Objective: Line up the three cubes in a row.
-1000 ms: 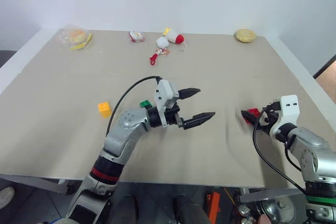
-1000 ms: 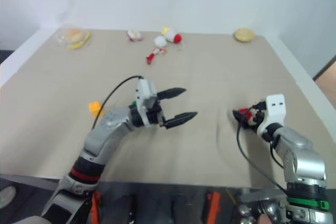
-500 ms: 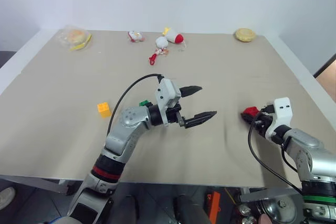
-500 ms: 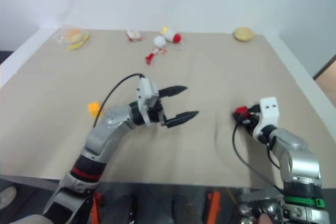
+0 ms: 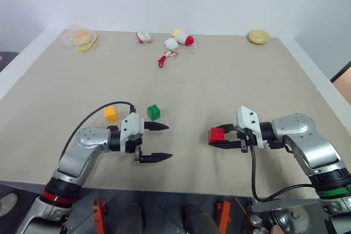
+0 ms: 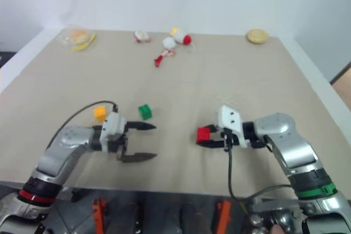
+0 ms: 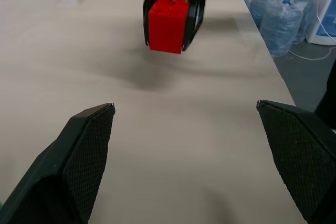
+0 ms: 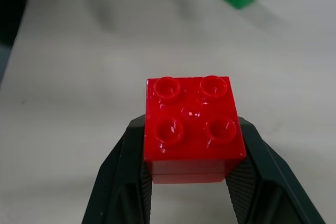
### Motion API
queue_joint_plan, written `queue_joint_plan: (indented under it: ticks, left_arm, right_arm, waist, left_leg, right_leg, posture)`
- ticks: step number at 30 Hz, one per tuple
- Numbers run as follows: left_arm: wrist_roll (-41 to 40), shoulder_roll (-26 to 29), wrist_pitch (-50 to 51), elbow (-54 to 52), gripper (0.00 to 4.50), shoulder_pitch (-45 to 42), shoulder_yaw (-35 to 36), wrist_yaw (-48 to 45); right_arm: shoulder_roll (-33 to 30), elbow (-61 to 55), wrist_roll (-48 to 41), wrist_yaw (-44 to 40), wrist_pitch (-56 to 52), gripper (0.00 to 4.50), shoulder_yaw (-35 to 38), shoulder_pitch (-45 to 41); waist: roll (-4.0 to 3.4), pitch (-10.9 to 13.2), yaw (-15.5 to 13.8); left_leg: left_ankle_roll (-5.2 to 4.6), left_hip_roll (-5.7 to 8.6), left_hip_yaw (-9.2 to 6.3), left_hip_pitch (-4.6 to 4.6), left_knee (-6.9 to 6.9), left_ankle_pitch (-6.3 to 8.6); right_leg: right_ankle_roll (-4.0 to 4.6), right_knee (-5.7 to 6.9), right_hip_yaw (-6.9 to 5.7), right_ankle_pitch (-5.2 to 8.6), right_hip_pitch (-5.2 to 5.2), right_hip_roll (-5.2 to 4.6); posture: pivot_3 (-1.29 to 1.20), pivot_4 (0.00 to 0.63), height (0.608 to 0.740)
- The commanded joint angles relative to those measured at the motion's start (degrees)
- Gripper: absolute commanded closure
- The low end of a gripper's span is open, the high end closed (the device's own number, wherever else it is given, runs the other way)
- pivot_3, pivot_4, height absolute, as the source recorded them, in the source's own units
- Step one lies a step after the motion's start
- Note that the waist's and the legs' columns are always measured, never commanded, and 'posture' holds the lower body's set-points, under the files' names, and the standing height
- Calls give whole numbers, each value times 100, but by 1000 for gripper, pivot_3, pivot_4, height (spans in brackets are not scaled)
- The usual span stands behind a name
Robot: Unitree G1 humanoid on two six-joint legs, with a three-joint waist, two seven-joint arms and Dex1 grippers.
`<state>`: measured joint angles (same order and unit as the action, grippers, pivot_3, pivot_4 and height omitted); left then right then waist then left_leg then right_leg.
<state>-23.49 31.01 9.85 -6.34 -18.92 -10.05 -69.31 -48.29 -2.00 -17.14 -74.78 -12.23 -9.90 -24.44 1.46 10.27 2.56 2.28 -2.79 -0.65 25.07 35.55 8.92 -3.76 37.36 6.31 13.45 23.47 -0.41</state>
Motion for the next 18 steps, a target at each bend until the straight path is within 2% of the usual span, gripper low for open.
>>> queue_joint_plan:
  ticks: [1,10,11,17,18]
  left_arm:
    - [-151,143,-81,-408,0,104,161,-111]
    - [-143,46,130,-810,0,315,123,305]
    - [-151,33,161,-832,0,328,136,365]
    - [-347,-60,494,-812,0,177,437,826]
    - [-395,-88,601,-717,0,55,532,944]
  right_arm:
    - [103,519,235,-440,553,3225,-237,-207]
    - [363,1341,553,-839,1221,3225,-473,-334]
    - [377,1320,517,-841,1209,2150,-441,-340]
    - [238,590,-51,-1005,480,63,-163,-335]
    - [222,398,-232,-982,270,24,-68,-371]
  waist:
    - [1,1,9]
    - [1,1,12]
    - [1,1,12]
    - [1,2,13]
    - [1,1,12]
  left_leg:
    - [1,-1,3,1,-1,0]
    - [1,-4,2,-3,-5,0]
    - [1,-4,2,-4,-5,0]
    - [1,-4,1,-5,-4,0]
    - [1,-4,0,-5,-4,0]
  right_leg:
    - [0,-2,0,0,1,-1]
    - [2,-1,-1,0,0,2]
    - [2,-1,-1,0,-2,2]
    - [2,2,-1,0,-1,3]
    - [2,2,-1,0,0,4]
  posture:
    - [0,150,736]
    - [0,150,736]
    - [0,150,736]
    - [0,150,736]
    - [0,150,736]
